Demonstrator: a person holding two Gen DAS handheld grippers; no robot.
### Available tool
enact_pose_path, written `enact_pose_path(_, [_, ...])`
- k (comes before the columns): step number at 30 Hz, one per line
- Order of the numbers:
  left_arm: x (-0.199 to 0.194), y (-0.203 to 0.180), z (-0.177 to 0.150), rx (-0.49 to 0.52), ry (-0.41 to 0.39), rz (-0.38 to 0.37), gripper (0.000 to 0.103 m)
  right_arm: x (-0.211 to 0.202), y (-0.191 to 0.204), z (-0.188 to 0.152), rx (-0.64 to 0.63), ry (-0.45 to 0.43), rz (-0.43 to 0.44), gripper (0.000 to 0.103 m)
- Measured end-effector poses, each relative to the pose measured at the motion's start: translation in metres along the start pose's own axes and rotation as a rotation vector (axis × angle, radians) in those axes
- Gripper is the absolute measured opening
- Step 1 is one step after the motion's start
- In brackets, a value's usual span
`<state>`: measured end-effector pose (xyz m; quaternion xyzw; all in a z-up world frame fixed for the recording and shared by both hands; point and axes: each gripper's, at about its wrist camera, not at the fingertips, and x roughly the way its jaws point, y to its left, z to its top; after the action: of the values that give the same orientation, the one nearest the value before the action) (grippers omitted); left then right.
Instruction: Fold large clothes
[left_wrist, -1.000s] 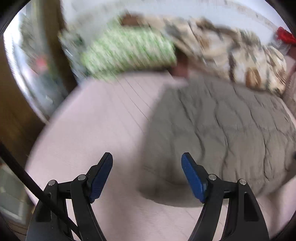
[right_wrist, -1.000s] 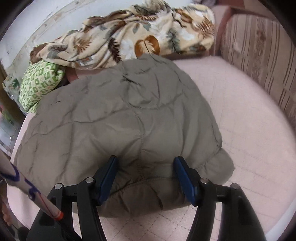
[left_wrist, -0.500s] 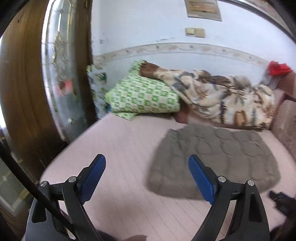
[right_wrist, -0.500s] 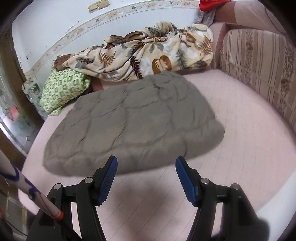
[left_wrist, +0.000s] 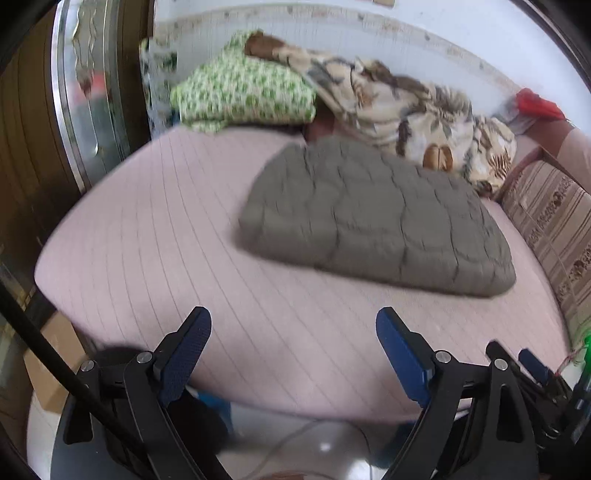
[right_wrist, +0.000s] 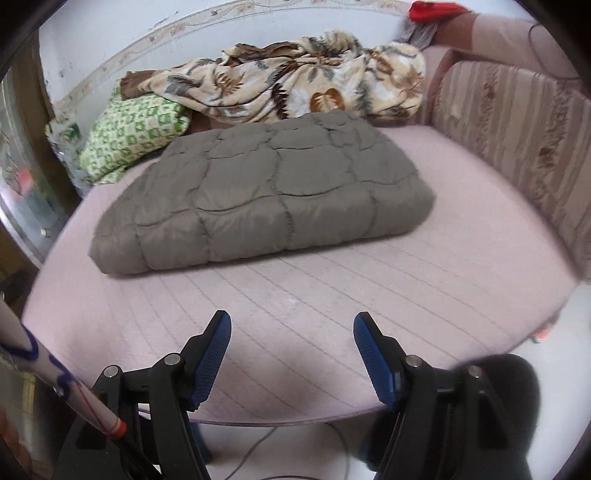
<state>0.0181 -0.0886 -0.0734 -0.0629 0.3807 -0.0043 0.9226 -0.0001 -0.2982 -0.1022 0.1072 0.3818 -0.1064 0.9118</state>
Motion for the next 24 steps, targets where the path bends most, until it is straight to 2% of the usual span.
enact_pose_path(4, [-0.003,-0.010,-0.022,0.042,0.028,-0.006,0.090,-0.013,-0.004,-0.009,-0.014,-0.042,-0.121,0.076])
enact_pose_path(10, [-0.009,-0.023,-0.035,0.109,0.045,-0.025,0.090,-0.030,-0.009,-0.024,-0.027,-0.081,-0.209,0.079])
enact_pose_path(16, [-0.014,-0.024,-0.037,0.119,0.039,-0.018,0.090,-0.032,-0.006,-0.034,-0.043,-0.066,-0.239,0.080])
enact_pose_path(24, [-0.010,-0.022,-0.037,0.123,0.069,-0.004,0.090,-0.028,0.002,-0.041,-0.075,-0.046,-0.226,0.081])
